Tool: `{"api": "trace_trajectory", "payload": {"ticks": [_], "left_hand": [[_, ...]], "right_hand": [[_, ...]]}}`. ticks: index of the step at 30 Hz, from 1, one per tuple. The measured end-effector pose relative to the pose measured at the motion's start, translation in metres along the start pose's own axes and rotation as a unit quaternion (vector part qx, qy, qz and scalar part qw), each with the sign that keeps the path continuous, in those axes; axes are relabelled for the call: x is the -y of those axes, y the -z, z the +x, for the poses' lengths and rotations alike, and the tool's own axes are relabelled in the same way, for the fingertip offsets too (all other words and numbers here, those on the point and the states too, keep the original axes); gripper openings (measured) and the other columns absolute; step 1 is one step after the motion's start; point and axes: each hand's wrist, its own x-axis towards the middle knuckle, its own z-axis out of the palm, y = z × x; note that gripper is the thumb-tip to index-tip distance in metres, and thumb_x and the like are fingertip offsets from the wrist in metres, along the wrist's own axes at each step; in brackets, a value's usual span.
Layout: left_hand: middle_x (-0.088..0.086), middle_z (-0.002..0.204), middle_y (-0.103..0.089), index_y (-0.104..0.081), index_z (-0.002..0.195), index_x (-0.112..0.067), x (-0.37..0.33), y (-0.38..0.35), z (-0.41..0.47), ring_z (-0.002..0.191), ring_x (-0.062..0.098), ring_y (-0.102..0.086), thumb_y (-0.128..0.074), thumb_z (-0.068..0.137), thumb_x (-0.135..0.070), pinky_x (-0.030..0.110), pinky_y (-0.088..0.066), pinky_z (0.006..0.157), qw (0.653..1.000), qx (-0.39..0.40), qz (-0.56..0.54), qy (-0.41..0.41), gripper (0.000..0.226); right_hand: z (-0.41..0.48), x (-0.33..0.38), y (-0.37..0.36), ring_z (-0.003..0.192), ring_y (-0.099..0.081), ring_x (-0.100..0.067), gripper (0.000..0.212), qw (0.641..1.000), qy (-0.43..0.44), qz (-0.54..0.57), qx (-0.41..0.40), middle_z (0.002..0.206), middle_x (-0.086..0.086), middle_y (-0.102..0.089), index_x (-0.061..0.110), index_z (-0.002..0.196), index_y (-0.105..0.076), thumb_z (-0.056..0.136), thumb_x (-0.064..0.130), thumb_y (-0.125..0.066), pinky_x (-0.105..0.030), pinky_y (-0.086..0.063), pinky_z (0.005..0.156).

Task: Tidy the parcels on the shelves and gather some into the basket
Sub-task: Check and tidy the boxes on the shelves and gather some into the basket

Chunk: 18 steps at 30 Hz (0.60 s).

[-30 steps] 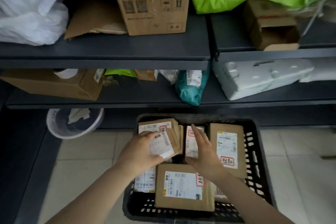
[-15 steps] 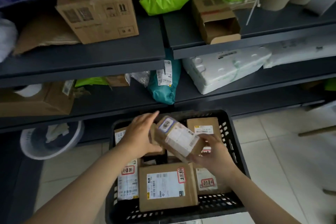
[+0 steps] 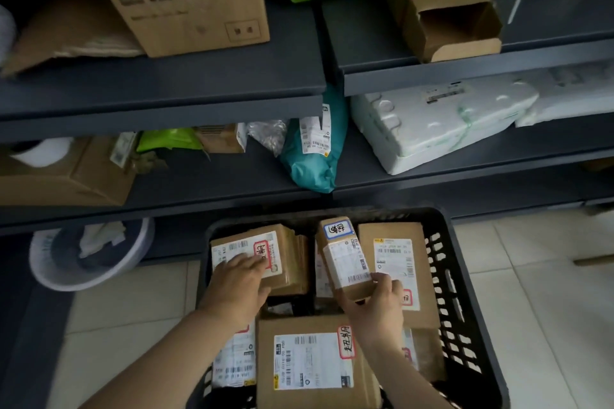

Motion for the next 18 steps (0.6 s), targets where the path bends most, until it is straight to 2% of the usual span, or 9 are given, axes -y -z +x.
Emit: {"api": "trace_trajectory", "payload": {"ticks": [2, 5, 10, 13, 18], "left_hand": [[-0.009, 0.155, -0.023, -0.024, 0.149, -0.025, 0.006, -0.006, 0.004, 0.144, 0.012, -0.014, -0.039, 0.099, -0.035, 0.034, -0.013, 0.118, 1.000, -0.015, 0.013, -0.004, 0.052], [-0.008, 0.153, -0.026, -0.028, 0.148, -0.025, 0.013, -0.012, 0.005, 0.142, 0.013, -0.018, -0.041, 0.099, -0.031, 0.033, -0.014, 0.118, 0.999, -0.045, 0.012, -0.021, 0.051], [-0.008, 0.154, -0.018, -0.021, 0.149, -0.026, 0.024, -0.014, -0.002, 0.143, 0.016, -0.010, -0.041, 0.099, -0.029, 0.041, -0.014, 0.118, 0.999, -0.022, 0.033, -0.020, 0.055], [-0.009, 0.155, -0.016, -0.016, 0.150, -0.026, 0.025, -0.003, -0.012, 0.143, 0.017, -0.010, -0.038, 0.100, -0.029, 0.039, -0.013, 0.118, 0.998, -0.021, 0.053, -0.004, 0.055], [-0.004, 0.150, -0.027, -0.023, 0.149, -0.024, 0.023, 0.031, -0.043, 0.137, 0.019, -0.021, -0.040, 0.099, -0.030, 0.038, -0.020, 0.114, 0.997, -0.031, 0.072, 0.020, 0.053]], "right_hand": [[0.005, -0.002, -0.016, 0.086, -0.046, -0.020, 0.056, 1.000, -0.002, -0.015, 0.008, 0.107, -0.001, -0.037, 0.009, 0.114, -0.043, 0.074, 0.027, -0.077, -0.038, -0.049, 0.076], [0.010, -0.005, -0.033, 0.098, -0.054, -0.024, 0.059, 0.996, 0.006, -0.066, 0.055, 0.113, -0.003, -0.041, 0.014, 0.111, -0.039, 0.072, 0.033, -0.079, -0.034, -0.048, 0.076], [0.013, -0.002, -0.036, 0.105, -0.056, -0.024, 0.060, 0.988, 0.036, -0.125, 0.084, 0.119, -0.003, -0.046, 0.016, 0.119, -0.038, 0.077, 0.037, -0.075, -0.037, -0.054, 0.081], [0.011, 0.008, -0.021, 0.108, -0.054, -0.022, 0.060, 0.979, 0.051, -0.170, 0.105, 0.121, -0.002, -0.046, 0.017, 0.125, -0.040, 0.080, 0.041, -0.071, -0.034, -0.051, 0.085], [-0.003, 0.037, 0.013, 0.120, -0.044, -0.018, 0.067, 0.964, 0.109, -0.203, 0.134, 0.129, -0.001, -0.041, 0.020, 0.136, -0.036, 0.081, 0.040, -0.069, -0.034, -0.043, 0.102]]}}
